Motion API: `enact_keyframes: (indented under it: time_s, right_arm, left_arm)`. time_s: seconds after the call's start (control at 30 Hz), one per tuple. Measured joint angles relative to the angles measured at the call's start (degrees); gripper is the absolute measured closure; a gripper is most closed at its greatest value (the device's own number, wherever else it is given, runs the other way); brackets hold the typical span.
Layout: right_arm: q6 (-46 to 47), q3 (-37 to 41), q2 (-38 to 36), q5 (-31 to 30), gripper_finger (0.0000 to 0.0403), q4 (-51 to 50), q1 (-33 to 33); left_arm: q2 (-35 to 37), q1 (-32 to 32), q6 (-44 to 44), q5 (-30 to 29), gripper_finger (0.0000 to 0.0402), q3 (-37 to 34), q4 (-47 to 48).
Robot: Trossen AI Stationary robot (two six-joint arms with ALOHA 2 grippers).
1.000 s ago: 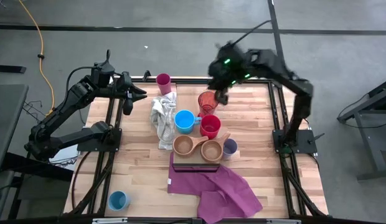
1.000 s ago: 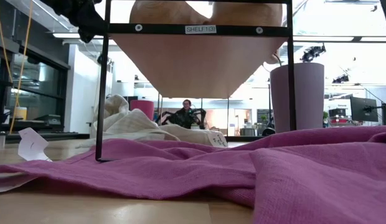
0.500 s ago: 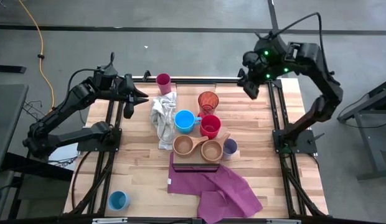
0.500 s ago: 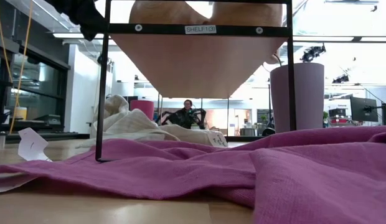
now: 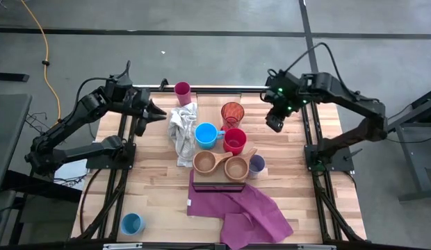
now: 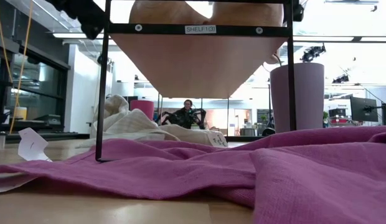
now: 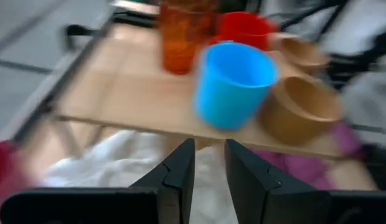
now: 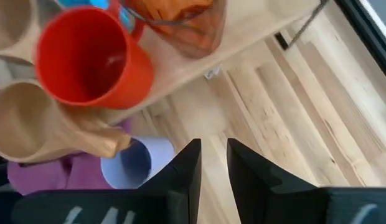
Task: Stack small to large cups/mugs on shelf
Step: Put the blue cup on the shelf
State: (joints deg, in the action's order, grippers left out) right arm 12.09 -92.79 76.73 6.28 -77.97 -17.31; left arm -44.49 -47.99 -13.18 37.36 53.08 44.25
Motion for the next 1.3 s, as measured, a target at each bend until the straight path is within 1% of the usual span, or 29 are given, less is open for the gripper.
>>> enact_keyframes:
  time_s: [0.07,0.13,0.2,0.23,0.3,0.4,0.53,0.7,0.87,0.97,1.13,1.3]
  right_arm:
    - [0.6,1.5,-1.7,-0.2,0.0334,1.0,-0.2]
    - [1.4,2.5,-3.1,-0.6,0.0334,2.4,-0.7]
    - [2.2,2.8,-4.6,-1.7,0.0334,2.8,-1.5]
    - [2.5,2.8,-5.4,-2.3,0.0334,2.8,-1.9]
    - [3.0,2.8,-6.5,-3.3,0.0334,2.8,-2.9]
    - [3.9,2.8,-7.9,-4.1,0.0334,2.8,-4.7]
    - [4.8,2.8,-9.2,-4.7,0.0334,2.8,-6.7]
    - [6.2,2.8,-9.8,-4.8,0.0334,2.6,-7.8]
    - [7.3,2.8,-9.9,-6.6,0.0334,1.8,-7.8]
    - [7.6,2.8,-9.9,-7.4,0.0334,1.4,-7.8]
    - [8.3,2.8,-9.9,-7.4,0.0334,0.6,-7.8]
    - [6.7,2.8,-10.6,-7.4,0.0334,-1.2,-7.8]
  left_arm:
    - [0.0,0.0,0.2,7.3,0.0325,0.0,2.0]
    - [0.2,0.1,0.1,14.2,0.0325,0.0,7.2]
    - [0.8,0.7,-1.2,18.3,0.0325,0.0,14.3]
    - [1.2,1.6,-1.9,18.8,0.0325,0.0,17.7]
    - [2.2,4.1,-2.9,18.8,0.0325,0.0,23.8]
    - [4.7,8.4,-2.3,18.6,0.0325,0.0,29.5]
    - [7.9,15.4,3.1,18.7,0.0325,0.0,31.5]
    - [9.3,25.9,10.7,18.6,0.0325,0.0,32.4]
    - [8.2,37.5,16.3,16.3,0.0325,0.0,32.2]
    - [6.1,44.6,19.3,14.2,0.0325,0.0,31.5]
    - [2.6,56.9,24.6,8.8,0.0325,0.0,25.0]
    - [-3.3,69.0,31.8,2.7,0.0325,0.0,17.7]
